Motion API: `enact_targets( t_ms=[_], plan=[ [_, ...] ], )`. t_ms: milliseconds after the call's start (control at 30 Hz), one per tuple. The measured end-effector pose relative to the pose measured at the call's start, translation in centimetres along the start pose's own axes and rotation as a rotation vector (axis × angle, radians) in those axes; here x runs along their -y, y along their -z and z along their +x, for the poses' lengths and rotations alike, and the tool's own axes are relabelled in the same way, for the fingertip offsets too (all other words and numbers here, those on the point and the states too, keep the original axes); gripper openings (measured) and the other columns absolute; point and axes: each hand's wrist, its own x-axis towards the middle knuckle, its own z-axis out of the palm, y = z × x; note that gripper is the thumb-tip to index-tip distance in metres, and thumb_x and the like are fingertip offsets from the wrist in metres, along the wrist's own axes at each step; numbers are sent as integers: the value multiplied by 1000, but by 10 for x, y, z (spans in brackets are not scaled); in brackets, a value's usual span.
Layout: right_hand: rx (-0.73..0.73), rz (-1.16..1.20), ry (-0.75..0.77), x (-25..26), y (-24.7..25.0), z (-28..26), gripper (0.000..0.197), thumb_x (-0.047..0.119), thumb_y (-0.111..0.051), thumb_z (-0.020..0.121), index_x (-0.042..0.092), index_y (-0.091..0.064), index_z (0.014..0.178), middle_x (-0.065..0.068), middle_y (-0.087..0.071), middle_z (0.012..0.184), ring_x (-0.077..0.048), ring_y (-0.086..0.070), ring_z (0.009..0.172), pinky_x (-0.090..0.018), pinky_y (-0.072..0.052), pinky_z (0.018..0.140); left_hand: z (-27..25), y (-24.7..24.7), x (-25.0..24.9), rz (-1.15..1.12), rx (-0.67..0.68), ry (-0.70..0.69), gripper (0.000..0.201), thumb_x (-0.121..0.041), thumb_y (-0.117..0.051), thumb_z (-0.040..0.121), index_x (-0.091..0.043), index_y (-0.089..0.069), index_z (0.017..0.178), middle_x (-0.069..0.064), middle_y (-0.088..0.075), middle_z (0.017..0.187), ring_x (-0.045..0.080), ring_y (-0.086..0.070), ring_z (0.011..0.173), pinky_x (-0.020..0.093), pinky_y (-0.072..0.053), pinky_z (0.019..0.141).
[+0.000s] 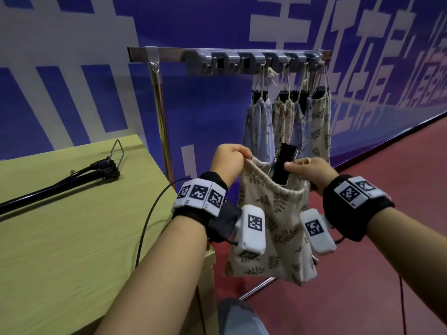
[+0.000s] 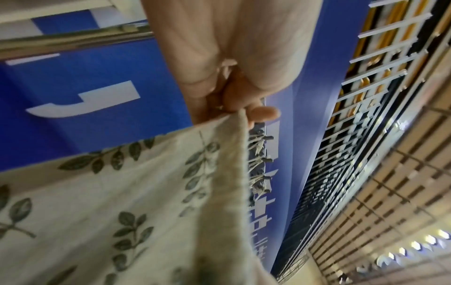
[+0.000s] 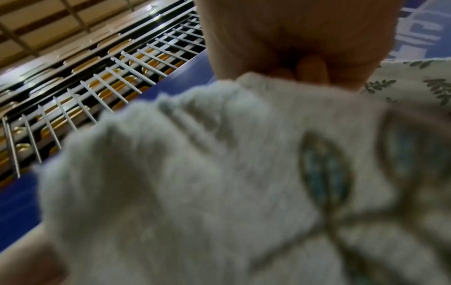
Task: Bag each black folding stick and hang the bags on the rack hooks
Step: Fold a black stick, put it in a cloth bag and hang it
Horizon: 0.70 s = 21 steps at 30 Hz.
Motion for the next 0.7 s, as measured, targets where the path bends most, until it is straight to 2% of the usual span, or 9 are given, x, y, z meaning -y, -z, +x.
enact_targets(
  t_ms=[67, 100, 233, 300, 333, 433, 500, 600, 700],
  plan=[
    [47, -79, 55, -2, -3, -6, 21, 10, -67, 86, 6, -54, 70, 12, -39, 29, 0, -34, 26, -8, -27, 32, -2, 4, -2, -68, 8, 59, 44, 19, -31, 76, -11, -59, 63, 0, -60, 51, 18, -54, 62, 25, -45, 61],
    [66, -119, 89, -1, -4, -8, 20, 10, -67, 86, 5, -56, 70, 11, -39, 29, 0, -35, 26, -8, -26, 31, -3, 4, -3, -102, 27, 81, 42, 19, -33, 78, -11, -60, 68, -4, -60, 50, 15, -54, 61, 25, -45, 59],
    [151, -316, 224, 1, -7, -10, 16, 10, -68, 84, 9, -62, 69, 13, -47, 35, 2, -42, 33, -6, -31, 37, -6, 8, -7, -156, 34, 99, 35, 13, -42, 83, -18, -59, 81, -3, -51, 79, 10, -50, 68, 20, -41, 59],
    [186, -448, 259, 1, -7, -8, 7, 11, -69, 84, 11, -66, 78, 12, -55, 52, 2, -48, 44, -6, -36, 44, -6, 10, -8, -163, 5, 101, 34, 11, -41, 86, -19, -57, 81, -3, -49, 80, 8, -47, 63, 16, -41, 51],
    [196, -488, 254, 0, -6, -7, 3, 11, -66, 86, 10, -66, 83, 8, -55, 58, 2, -48, 44, -7, -37, 44, -6, 11, -8, -155, -13, 102, 34, 11, -41, 85, -18, -56, 79, -3, -50, 78, 8, -46, 60, 13, -40, 47],
    [195, -514, 170, -8, -4, -2, 16, 8, -49, 96, 5, -65, 93, -3, -47, 56, 0, -41, 29, -11, -35, 36, -4, 11, -5, -134, -66, 115, 34, 13, -40, 82, -16, -56, 74, -2, -51, 73, 10, -43, 55, 13, -38, 43],
    [175, -484, 95, -15, -4, 1, 26, 4, -38, 98, 1, -64, 98, -5, -45, 56, -1, -38, 26, -14, -35, 33, -3, 12, -3, -136, -104, 138, 34, 13, -39, 81, -15, -55, 72, 0, -50, 69, 11, -42, 54, 17, -36, 45],
    [135, -501, 82, -22, -8, 5, 31, 0, -34, 97, 3, -65, 95, -8, -47, 56, -3, -41, 27, -13, -36, 33, -2, 14, -3, -156, -150, 161, 32, 13, -40, 80, -14, -53, 70, 2, -49, 66, 12, -42, 55, 21, -33, 50],
    [35, -486, 144, -26, -13, 7, 30, 0, -38, 94, 8, -66, 88, -13, -57, 68, -13, -47, 43, -11, -36, 37, -3, 15, -3, -147, -177, 186, 30, 10, -42, 82, -15, -52, 69, 2, -48, 65, 13, -42, 57, 22, -32, 50]
  ],
)
